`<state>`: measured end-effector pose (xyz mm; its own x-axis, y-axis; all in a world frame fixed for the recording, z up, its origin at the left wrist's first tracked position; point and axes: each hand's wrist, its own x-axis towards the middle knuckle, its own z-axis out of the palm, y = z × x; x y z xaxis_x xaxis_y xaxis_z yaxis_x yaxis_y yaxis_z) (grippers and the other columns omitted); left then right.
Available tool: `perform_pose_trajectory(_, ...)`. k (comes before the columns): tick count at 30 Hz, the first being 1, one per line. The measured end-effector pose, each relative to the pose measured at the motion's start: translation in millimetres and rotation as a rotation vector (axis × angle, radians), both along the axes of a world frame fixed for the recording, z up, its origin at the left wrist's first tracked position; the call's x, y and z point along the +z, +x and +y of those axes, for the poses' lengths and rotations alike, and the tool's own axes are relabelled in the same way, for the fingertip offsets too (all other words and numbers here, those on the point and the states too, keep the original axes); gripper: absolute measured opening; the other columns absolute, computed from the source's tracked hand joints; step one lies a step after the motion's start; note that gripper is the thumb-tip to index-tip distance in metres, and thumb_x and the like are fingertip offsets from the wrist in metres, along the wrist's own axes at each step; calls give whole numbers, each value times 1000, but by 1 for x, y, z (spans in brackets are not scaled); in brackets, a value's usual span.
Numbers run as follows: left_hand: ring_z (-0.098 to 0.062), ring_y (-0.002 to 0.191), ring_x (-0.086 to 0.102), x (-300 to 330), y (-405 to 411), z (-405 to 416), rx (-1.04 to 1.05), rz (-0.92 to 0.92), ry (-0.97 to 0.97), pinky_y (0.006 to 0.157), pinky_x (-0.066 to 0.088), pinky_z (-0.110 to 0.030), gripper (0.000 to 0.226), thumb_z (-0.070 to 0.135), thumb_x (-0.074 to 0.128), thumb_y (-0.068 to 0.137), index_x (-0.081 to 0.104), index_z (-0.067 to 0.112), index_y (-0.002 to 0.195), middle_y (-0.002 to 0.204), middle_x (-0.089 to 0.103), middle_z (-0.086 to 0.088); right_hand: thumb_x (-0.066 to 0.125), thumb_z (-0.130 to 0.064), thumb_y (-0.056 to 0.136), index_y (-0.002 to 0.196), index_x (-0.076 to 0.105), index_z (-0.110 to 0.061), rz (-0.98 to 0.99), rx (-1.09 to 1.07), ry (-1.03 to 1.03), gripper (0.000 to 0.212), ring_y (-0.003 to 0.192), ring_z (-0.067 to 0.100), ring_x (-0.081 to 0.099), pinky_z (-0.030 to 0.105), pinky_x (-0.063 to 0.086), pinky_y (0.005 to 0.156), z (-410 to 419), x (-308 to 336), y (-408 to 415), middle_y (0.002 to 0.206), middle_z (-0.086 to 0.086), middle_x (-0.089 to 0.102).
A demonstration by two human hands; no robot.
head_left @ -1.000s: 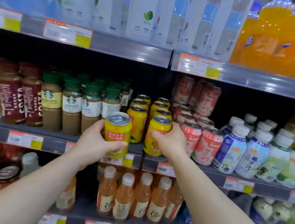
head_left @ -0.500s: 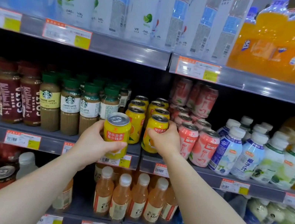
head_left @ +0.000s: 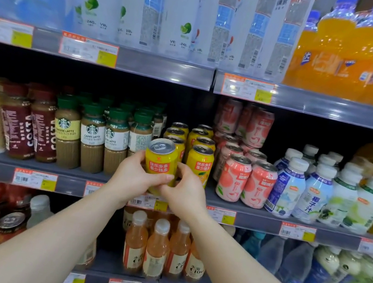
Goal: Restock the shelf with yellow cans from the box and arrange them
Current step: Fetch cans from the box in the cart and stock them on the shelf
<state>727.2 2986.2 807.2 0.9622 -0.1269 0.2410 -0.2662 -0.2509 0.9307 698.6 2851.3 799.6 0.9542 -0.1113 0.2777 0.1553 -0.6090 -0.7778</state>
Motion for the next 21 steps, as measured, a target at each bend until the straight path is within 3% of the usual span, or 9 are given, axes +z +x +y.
perform_pose_trajectory(3,-8,104,62,0,3,5,-47,-15,21,85,54,-31,68,33,88,62,56,28,121,112,67,10,75,-30,78,129,54,-25,-22,-43,21,56,98,14,63,31,53,82,0,-4,4,116,-7,67)
perform_pose_trajectory(6,-11,120,52,-3,2,19,-7,-39,42,102,45,-39,94,41,88,59,43,25,141,133,53,10,73,-43,81,122,58,-25,-15,-90,43,47,98,12,63,34,54,84,-2,-8,9,111,-9,68)
perform_pose_trajectory(13,-15,112,58,-17,6,50,110,-47,-39,95,46,-33,70,31,83,69,51,24,132,121,60,2,75,-45,80,114,65,-23,-30,-164,23,41,98,15,65,36,54,85,11,-12,21,105,-7,71)
perform_pose_trajectory(21,-13,109,59,-23,3,61,91,-44,-37,94,48,-33,68,29,82,70,52,22,131,117,62,3,72,-40,84,113,62,-18,-32,-280,22,38,98,19,63,27,43,74,22,-14,31,107,-1,69)
